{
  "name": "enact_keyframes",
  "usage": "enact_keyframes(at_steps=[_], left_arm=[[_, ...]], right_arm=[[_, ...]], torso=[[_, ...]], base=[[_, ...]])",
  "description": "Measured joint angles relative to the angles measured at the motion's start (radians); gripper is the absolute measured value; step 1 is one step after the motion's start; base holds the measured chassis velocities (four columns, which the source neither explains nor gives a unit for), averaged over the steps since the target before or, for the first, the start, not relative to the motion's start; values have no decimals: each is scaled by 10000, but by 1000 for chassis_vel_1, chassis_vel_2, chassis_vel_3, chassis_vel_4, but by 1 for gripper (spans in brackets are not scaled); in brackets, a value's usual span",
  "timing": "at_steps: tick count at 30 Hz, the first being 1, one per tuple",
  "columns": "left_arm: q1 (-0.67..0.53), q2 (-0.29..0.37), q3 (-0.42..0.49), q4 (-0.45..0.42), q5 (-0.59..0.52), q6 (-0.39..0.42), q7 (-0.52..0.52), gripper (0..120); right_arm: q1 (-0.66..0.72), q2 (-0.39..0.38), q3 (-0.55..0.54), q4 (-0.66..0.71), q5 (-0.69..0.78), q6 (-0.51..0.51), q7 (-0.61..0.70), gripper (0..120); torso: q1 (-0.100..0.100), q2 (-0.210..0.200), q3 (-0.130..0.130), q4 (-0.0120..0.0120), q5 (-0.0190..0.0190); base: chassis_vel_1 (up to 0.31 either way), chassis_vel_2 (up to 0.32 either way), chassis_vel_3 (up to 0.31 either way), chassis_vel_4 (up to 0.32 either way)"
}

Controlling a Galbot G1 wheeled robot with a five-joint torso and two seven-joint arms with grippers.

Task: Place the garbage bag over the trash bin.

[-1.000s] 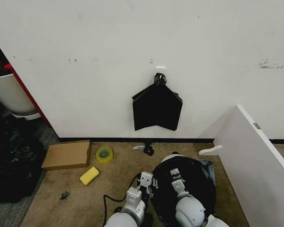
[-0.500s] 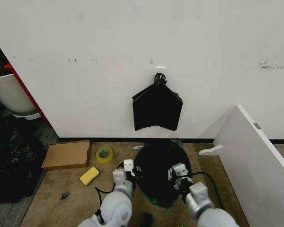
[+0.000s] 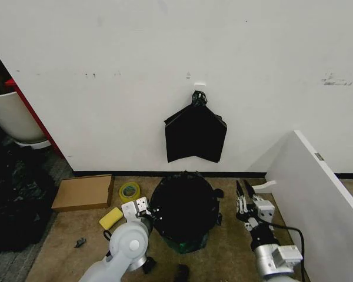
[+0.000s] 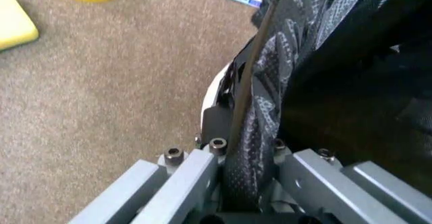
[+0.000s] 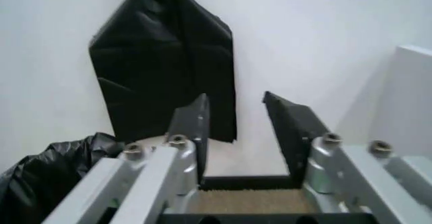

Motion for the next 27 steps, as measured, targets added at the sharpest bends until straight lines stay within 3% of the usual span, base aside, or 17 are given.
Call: enact_keyframes(at_steps=[5,9,13,18,21,22,27], left_arm=[[-181,-85,-1,216,-163,-95,-85,3],[-222,-111,-93,223,-132,-284,101,20],[-224,-74,-139,115,-110,-337,226,29],[-248,-41,-187,45,-116,-335,343,52],[-237,-27,-201,16,-122,-306,362,58],[-168,0,-219,-70,-123,-230,371,66],[752,290,-349,-944,647,126,630,82]], right_arm=[[-169,261,53,-104,-36,60,42,50],[-250,339,134,-159,-85,60,132,70],[-244,362,151,-154,-86,49,135,79],[-191,479,103,-131,-88,-10,109,99],[-184,519,64,-132,-102,-17,108,100],[-186,566,12,-138,-132,-25,108,100],[-236,729,-27,-140,-28,191,-289,100]], torso=[[0,0,0,0,0],[0,0,0,1,0],[0,0,0,2,1],[0,0,1,2,0],[0,0,0,1,1],[0,0,0,1,1],[0,0,0,1,0]], base=[[0,0,0,0],[0,0,0,0],[0,0,0,0],[0,0,0,0],[0,0,0,0],[0,0,0,0],[0,0,0,0]])
